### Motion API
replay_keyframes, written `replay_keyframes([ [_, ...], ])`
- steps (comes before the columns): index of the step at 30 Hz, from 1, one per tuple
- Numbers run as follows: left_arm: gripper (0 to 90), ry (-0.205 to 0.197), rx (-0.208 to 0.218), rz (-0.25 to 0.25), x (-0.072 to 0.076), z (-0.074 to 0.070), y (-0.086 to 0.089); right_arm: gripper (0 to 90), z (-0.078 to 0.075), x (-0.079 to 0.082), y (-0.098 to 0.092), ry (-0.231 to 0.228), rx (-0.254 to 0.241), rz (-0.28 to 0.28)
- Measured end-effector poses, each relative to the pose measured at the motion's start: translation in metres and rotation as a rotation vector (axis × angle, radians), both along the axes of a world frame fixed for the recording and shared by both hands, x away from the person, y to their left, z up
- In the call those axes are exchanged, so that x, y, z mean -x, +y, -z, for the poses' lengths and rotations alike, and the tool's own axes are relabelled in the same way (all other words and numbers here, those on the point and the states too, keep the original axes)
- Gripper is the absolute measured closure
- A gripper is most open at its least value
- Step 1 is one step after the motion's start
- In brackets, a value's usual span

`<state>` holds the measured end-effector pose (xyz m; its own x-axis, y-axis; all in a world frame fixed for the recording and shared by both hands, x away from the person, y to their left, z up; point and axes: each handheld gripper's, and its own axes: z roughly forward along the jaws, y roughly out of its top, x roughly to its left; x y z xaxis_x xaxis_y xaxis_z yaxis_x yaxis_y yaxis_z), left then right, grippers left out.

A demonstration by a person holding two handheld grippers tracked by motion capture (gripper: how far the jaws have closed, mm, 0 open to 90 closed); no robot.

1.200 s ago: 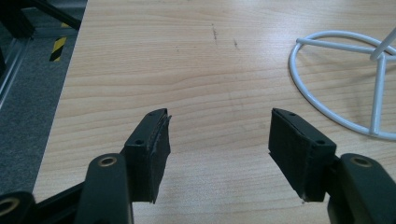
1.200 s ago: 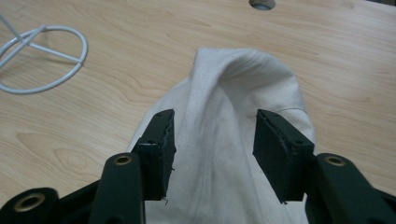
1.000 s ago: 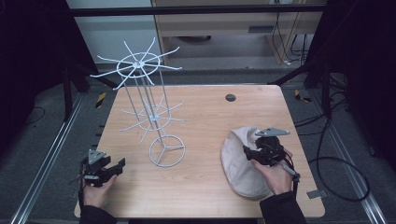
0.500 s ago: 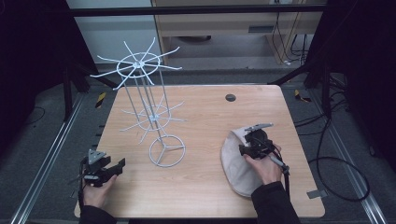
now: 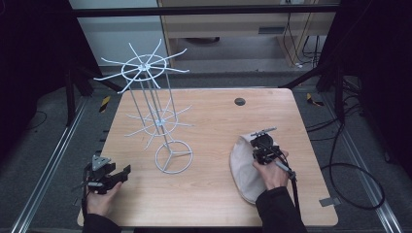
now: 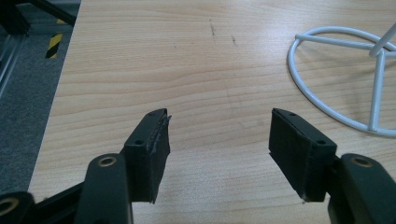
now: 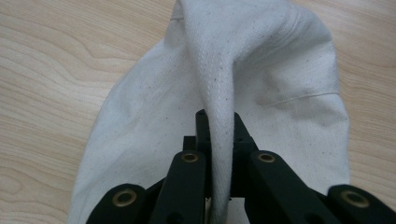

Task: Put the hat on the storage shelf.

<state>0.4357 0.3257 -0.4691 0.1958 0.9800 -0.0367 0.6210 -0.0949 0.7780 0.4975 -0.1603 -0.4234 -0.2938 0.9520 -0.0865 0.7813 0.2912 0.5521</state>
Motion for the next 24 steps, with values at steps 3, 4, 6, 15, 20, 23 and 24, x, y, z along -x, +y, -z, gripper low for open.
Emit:
replay_keyframes([
  [3, 38.2, 0.001, 0.001, 0.001, 0.000, 0.000, 0.000, 87.8, -0.003, 0.001, -0.001, -0.004, -0.008, -0.001],
  [4, 38.2, 0.002, 0.001, 0.001, 0.000, 0.000, 0.000, 87.8, -0.004, 0.002, -0.002, -0.007, -0.016, -0.005],
  [6, 38.3, 0.002, 0.002, 0.002, 0.000, 0.000, 0.000, 87.9, -0.007, 0.005, -0.004, -0.015, -0.030, -0.010],
  [15, 39.0, -0.003, 0.006, -0.001, 0.000, -0.001, 0.000, 88.1, -0.020, 0.015, -0.014, -0.092, -0.084, -0.047],
  [20, 39.3, -0.002, 0.008, 0.004, 0.000, -0.001, 0.000, 88.2, -0.035, 0.026, -0.021, -0.168, -0.142, -0.092],
  [23, 39.4, -0.004, 0.012, 0.000, 0.000, -0.001, 0.000, 88.2, -0.044, 0.033, -0.027, -0.228, -0.192, -0.126],
  [24, 39.4, -0.004, 0.011, 0.000, 0.001, -0.001, 0.000, 88.2, -0.046, 0.036, -0.028, -0.243, -0.201, -0.133],
])
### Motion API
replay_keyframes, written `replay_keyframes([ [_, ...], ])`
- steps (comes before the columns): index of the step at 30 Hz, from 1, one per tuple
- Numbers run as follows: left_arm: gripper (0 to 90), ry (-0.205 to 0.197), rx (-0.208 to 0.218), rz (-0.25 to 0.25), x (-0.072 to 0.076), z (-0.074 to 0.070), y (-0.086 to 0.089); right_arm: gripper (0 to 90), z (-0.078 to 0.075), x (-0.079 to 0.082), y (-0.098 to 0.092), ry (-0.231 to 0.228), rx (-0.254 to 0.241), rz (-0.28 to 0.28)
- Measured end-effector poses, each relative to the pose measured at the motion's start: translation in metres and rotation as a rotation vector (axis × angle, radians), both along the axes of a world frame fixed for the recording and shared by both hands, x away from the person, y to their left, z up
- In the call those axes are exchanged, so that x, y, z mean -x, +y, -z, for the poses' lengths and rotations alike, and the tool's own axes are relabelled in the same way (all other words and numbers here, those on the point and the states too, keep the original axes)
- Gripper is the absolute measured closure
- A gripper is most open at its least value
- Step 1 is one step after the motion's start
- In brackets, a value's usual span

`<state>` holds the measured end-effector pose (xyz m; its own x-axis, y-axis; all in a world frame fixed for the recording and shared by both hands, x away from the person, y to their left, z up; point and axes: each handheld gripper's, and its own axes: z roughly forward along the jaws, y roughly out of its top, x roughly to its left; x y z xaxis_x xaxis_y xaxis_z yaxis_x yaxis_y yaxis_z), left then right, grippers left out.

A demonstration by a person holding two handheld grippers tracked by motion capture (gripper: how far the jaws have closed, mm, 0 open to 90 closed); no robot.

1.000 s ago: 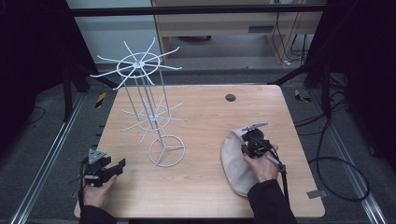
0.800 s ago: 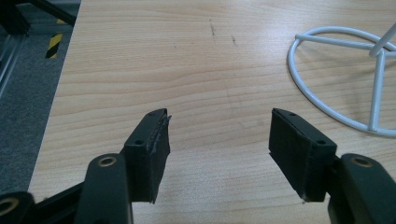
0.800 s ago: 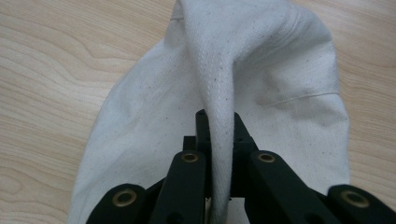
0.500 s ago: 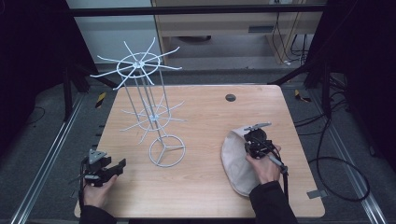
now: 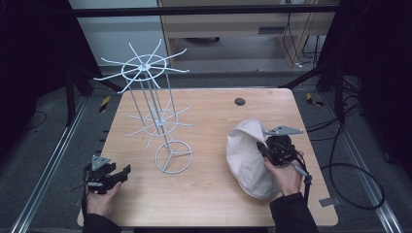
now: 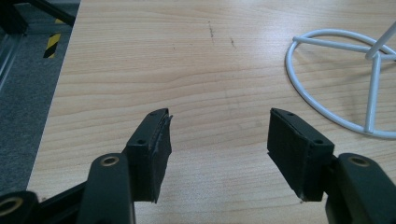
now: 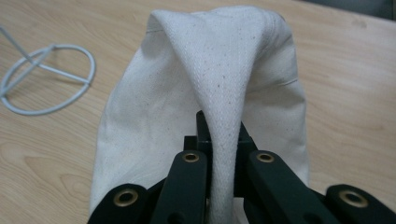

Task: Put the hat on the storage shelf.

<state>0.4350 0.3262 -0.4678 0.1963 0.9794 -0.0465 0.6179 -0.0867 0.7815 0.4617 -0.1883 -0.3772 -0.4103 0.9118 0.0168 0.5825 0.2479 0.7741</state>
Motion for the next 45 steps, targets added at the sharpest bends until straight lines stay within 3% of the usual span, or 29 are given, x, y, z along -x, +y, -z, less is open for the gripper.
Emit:
replay_keyframes([
  [11, 39.5, -0.005, 0.006, 0.003, 0.000, -0.001, 0.000, 88.2, -0.009, 0.017, -0.007, -0.153, -0.068, -0.092],
  [19, 39.6, -0.004, 0.009, 0.009, 0.000, -0.001, -0.001, 88.1, -0.025, 0.030, -0.014, -0.261, -0.145, -0.135],
  [27, 39.8, -0.003, 0.013, 0.009, -0.001, 0.000, -0.001, 88.1, -0.029, 0.034, -0.018, -0.293, -0.158, -0.139],
  [34, 39.8, 0.001, 0.012, 0.013, -0.002, 0.001, -0.003, 88.1, -0.037, 0.037, -0.021, -0.349, -0.174, -0.145],
  [45, 39.7, 0.011, 0.016, 0.008, -0.004, 0.003, -0.002, 88.3, -0.064, 0.047, -0.017, -0.484, -0.231, -0.202],
])
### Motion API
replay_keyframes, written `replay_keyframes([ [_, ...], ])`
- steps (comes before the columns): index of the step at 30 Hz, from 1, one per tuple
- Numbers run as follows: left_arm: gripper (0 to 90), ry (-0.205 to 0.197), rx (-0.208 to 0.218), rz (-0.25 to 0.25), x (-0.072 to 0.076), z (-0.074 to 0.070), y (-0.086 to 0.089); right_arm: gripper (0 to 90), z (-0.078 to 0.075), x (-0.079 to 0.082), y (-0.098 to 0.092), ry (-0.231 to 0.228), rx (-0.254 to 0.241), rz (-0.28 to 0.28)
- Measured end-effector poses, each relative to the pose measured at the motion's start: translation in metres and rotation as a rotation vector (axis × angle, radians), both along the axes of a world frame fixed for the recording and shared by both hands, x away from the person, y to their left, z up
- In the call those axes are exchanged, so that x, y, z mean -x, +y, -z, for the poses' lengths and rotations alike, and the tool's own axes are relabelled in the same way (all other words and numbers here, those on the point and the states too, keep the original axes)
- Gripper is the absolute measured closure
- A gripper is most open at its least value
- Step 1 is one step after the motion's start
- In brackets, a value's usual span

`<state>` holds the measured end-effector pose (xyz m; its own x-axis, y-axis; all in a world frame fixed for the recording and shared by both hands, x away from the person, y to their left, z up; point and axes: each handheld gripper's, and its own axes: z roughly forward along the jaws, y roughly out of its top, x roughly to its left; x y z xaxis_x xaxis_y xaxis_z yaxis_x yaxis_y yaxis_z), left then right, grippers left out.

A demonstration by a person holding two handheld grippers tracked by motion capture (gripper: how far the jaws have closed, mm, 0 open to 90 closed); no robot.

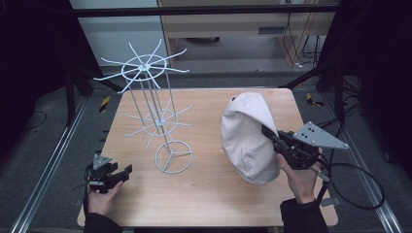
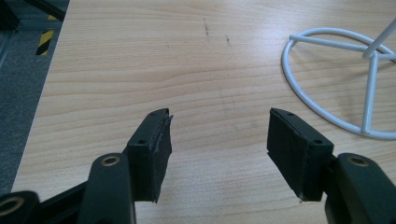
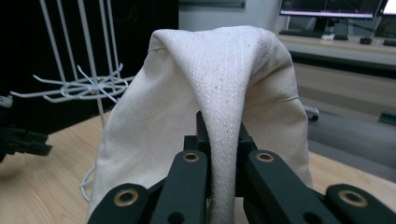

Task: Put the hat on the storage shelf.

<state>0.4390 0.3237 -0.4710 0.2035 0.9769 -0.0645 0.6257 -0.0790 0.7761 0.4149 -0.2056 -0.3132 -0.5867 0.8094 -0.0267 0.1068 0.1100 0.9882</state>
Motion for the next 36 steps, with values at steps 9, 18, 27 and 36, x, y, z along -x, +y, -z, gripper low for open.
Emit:
replay_keyframes([
  [9, 39.7, -0.001, 0.003, -0.001, 0.000, 0.000, 0.001, 88.3, -0.021, 0.006, 0.009, -0.098, -0.069, -0.066],
  [18, 39.7, -0.002, 0.000, 0.000, 0.000, 0.000, 0.000, 88.2, -0.041, 0.009, 0.024, -0.172, -0.069, -0.093],
  [27, 39.7, -0.003, -0.001, 0.000, 0.001, 0.000, 0.000, 88.2, -0.054, 0.009, 0.038, -0.222, -0.091, -0.134],
  [36, 39.7, -0.006, -0.003, 0.001, 0.001, -0.001, 0.001, 88.2, -0.069, 0.002, 0.051, -0.273, -0.127, -0.166],
])
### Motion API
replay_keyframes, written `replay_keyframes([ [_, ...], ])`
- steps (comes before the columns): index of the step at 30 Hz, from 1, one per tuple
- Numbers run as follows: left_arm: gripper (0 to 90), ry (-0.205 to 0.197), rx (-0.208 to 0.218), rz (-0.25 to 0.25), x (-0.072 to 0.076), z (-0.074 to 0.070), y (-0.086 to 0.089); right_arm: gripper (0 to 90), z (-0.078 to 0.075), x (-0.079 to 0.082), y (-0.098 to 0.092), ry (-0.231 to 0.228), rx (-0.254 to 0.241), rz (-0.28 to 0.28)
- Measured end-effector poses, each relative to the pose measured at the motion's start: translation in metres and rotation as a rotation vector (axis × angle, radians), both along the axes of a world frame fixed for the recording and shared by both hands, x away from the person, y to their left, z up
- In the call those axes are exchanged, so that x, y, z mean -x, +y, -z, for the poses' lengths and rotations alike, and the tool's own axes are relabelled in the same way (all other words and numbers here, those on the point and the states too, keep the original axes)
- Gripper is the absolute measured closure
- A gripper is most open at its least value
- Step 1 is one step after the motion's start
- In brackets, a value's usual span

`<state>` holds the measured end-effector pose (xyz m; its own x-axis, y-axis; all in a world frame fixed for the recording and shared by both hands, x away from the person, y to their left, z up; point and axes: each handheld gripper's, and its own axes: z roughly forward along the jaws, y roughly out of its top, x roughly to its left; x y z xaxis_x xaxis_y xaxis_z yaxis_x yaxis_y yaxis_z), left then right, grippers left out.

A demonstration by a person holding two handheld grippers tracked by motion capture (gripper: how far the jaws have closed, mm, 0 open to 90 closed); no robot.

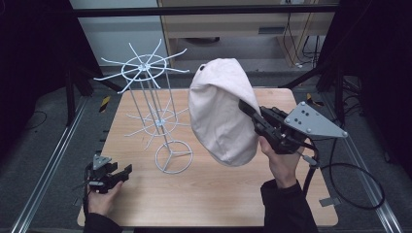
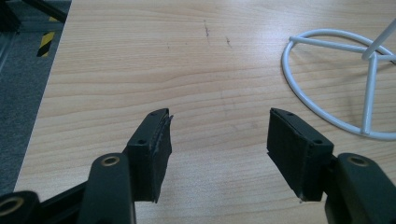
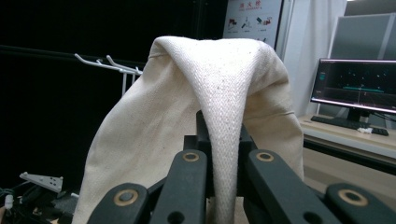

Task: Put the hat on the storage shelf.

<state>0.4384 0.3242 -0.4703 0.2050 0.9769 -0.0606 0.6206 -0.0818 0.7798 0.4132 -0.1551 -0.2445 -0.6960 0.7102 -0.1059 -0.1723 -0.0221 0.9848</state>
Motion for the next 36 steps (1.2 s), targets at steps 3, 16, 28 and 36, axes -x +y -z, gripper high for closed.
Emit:
replay_keyframes([
  [3, 39.7, 0.001, -0.001, 0.000, 0.000, 0.000, 0.000, 88.2, -0.005, -0.003, 0.004, -0.008, -0.004, -0.006],
  [16, 39.8, 0.001, 0.000, 0.003, 0.000, 0.000, 0.000, 88.1, -0.032, -0.023, 0.027, -0.037, -0.029, -0.042],
  [28, 39.8, 0.002, 0.000, 0.005, 0.000, 0.000, 0.000, 88.1, -0.029, -0.049, 0.054, -0.001, 0.005, -0.065],
  [36, 39.9, 0.005, -0.002, 0.009, 0.000, 0.000, -0.001, 88.0, -0.017, -0.052, 0.058, 0.005, 0.023, -0.090],
])
